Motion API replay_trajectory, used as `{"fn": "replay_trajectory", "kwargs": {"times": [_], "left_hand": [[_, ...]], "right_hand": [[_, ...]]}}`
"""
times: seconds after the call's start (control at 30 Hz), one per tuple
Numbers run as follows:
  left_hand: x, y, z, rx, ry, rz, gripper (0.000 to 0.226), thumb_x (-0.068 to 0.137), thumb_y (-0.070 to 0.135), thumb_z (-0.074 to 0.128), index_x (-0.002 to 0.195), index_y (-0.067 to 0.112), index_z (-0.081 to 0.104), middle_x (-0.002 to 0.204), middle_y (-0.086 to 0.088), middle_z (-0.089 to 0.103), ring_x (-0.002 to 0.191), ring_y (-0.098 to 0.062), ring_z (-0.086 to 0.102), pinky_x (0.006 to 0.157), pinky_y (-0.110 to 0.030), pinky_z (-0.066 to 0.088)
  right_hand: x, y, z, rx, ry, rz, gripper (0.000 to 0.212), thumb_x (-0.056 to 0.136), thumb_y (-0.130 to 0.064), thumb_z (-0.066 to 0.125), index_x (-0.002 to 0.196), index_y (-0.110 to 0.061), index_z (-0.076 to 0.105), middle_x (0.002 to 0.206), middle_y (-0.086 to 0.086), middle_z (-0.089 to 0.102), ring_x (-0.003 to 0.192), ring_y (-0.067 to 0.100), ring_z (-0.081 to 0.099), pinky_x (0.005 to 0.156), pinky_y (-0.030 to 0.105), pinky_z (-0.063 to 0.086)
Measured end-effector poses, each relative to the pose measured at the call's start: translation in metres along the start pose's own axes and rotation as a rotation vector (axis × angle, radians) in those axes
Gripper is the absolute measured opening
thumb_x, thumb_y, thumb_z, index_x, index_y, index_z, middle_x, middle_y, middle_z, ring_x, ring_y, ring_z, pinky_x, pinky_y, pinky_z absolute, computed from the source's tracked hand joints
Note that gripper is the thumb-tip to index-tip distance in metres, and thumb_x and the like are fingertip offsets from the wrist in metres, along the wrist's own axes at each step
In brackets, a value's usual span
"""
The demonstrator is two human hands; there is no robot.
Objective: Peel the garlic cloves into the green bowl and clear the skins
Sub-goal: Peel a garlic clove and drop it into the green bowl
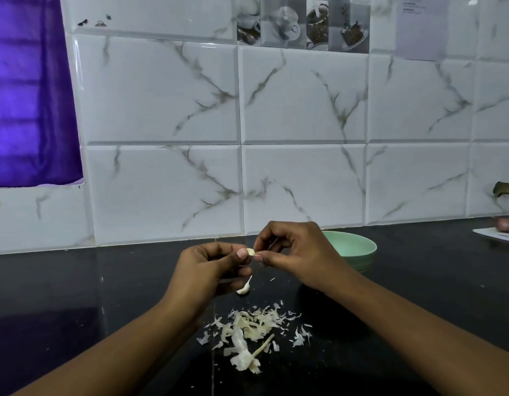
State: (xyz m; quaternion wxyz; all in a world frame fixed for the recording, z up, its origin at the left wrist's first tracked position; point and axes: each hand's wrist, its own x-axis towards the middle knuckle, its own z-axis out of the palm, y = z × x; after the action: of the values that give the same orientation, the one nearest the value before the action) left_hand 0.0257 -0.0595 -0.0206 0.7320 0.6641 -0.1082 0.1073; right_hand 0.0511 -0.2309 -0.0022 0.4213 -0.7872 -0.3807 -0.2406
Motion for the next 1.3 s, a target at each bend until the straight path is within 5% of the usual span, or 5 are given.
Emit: {"fn": "replay_trajectory", "kwargs": {"times": [0.3,0.47,0.73,0.9,1.3], "left_hand": [[-0.002,0.001,0.001,0.114,0.034,0.019,0.007,0.087,0.007,0.064,0.085,0.003,0.069,0.076,-0.013,0.073,0.059,-0.015,0.066,0.050,-0.023,0.052],[-0.002,0.000,0.001,0.390,0.045,0.104,0.009,0.089,0.013,0.064,0.081,0.013,0.068,0.074,-0.004,0.073,0.064,-0.018,0.071,0.054,-0.025,0.051],[-0.004,0.003,-0.003,0.900,0.084,0.334,0.010,0.081,0.037,0.068,0.072,0.033,0.068,0.062,0.019,0.067,0.062,0.007,0.063,0.059,-0.020,0.051],[-0.005,0.004,-0.003,0.901,0.047,0.321,0.012,0.078,0.037,0.072,0.070,0.030,0.070,0.057,0.020,0.067,0.058,0.010,0.062,0.054,-0.011,0.045],[-0.006,0.005,-0.003,0.821,0.043,0.268,0.023,0.077,0.025,0.073,0.055,0.027,0.067,0.051,0.015,0.065,0.044,0.004,0.055,0.045,-0.009,0.036]], "right_hand": [[-0.002,0.003,0.010,0.146,0.004,0.123,0.021,0.075,-0.003,0.077,0.077,-0.020,0.065,0.073,-0.005,0.067,0.065,0.005,0.064,0.066,0.023,0.053],[-0.003,0.005,0.016,0.207,0.025,0.197,0.023,0.073,-0.001,0.078,0.076,-0.019,0.064,0.071,-0.005,0.066,0.062,0.002,0.060,0.067,0.022,0.054],[-0.003,0.002,0.016,0.210,0.029,0.250,0.017,0.076,-0.001,0.075,0.078,-0.016,0.069,0.062,-0.009,0.065,0.061,0.001,0.060,0.065,0.020,0.052],[-0.002,0.002,0.016,0.309,-0.012,0.335,0.020,0.077,0.001,0.073,0.075,-0.018,0.069,0.071,0.007,0.067,0.071,0.021,0.060,0.074,0.037,0.054],[-0.003,0.000,0.020,0.327,-0.059,0.403,0.020,0.079,-0.002,0.073,0.074,-0.022,0.072,0.069,0.005,0.069,0.065,0.015,0.063,0.058,0.022,0.049]]}}
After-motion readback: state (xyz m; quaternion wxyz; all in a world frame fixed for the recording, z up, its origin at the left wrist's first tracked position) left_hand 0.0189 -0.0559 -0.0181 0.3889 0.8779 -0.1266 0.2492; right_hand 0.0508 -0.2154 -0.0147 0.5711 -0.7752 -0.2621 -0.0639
